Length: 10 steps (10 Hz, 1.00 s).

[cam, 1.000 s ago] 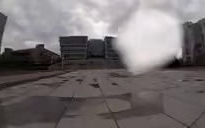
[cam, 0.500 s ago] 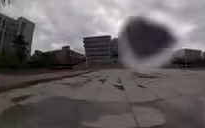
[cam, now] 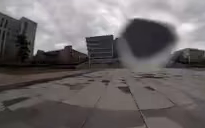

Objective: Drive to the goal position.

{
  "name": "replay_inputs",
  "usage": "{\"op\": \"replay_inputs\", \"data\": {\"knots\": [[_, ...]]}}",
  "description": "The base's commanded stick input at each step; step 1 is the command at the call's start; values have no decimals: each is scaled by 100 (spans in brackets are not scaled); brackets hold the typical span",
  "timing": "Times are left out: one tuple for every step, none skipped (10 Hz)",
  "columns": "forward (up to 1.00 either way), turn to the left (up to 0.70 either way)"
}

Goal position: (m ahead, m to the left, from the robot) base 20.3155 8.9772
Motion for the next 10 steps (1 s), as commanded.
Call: {"op": "replay_inputs", "data": {"knots": [[70,0],[70,0],[70,0],[70,0],[70,0],[70,0],[70,-12],[70,-34],[70,-21],[70,-11]]}}
